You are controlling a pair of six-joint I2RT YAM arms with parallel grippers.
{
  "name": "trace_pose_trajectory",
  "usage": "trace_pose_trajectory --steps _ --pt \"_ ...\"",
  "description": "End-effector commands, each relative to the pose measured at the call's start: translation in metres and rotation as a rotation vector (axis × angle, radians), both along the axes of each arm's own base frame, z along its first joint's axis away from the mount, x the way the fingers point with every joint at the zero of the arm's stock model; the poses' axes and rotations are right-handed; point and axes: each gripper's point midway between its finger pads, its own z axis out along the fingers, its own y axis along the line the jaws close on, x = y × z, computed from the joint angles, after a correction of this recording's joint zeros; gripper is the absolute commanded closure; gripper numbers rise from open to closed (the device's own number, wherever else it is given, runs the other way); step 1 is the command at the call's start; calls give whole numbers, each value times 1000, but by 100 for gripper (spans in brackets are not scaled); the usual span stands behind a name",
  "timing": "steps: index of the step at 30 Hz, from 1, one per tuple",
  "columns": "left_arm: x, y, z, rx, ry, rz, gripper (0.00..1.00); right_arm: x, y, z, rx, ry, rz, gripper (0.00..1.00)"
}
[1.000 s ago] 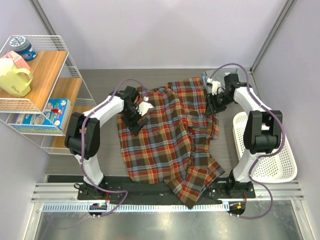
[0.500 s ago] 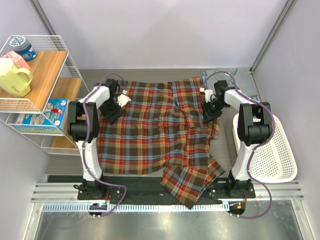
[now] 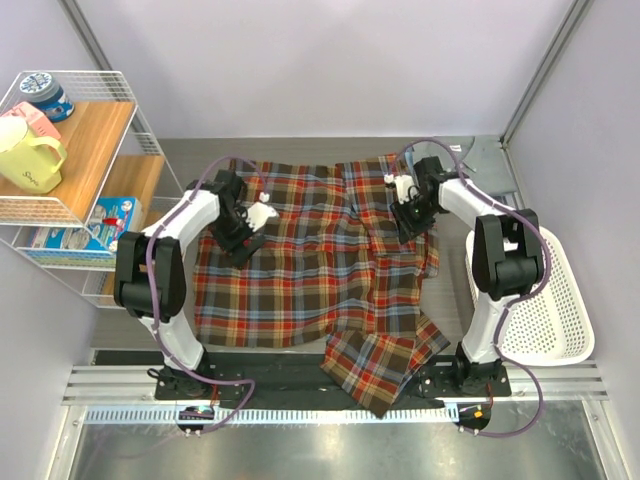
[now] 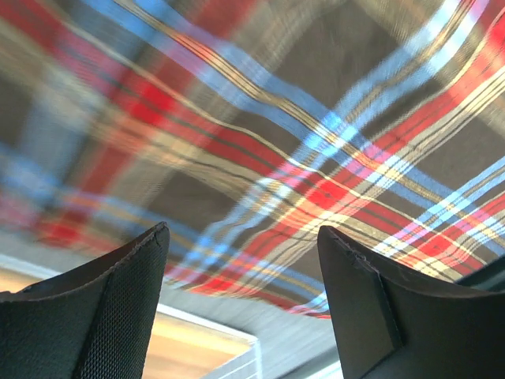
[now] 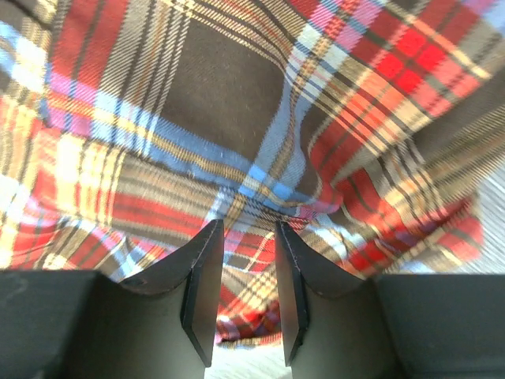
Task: Fold and stack the long sleeve shirts
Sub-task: Flatten the shirt out
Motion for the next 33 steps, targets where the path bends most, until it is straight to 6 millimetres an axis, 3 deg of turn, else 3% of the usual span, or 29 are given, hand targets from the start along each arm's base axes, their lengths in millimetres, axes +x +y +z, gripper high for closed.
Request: trace_pose_trajectory --steps 1,7,12,14,16,17,20,22,23,25,33 --pt "-14 12 -35 33 68 13 25 7 -10 -20 -72 16 15 63" --pt "-5 45 -66 144 94 55 27 30 -31 -35 -176 -1 23 63" --pt "-10 66 -66 227 82 18 28 20 -50 -28 -205 3 36 60" --pt "-14 63 -53 201 71 11 27 12 -37 1 -129 -20 58 54" --pt "-11 44 -36 100 50 13 26 -5 -20 28 -58 -13 96 47" --pt "-15 40 -23 72 51 32 25 -13 -6 55 11 -54 128 44" --pt "-11 23 0 -8 20 31 23 -55 15 71 37 -41 236 41" --pt "-8 19 6 -19 5 42 23 -76 26 62 8 -27 306 41" --pt "-8 19 6 -19 6 40 23 -93 25 46 -10 18 326 42" --pt "-7 19 1 -15 8 48 23 -106 27 25 -43 47 345 43" --pt "-17 27 -24 27 38 40 24 -118 7 -22 -172 127 389 44"
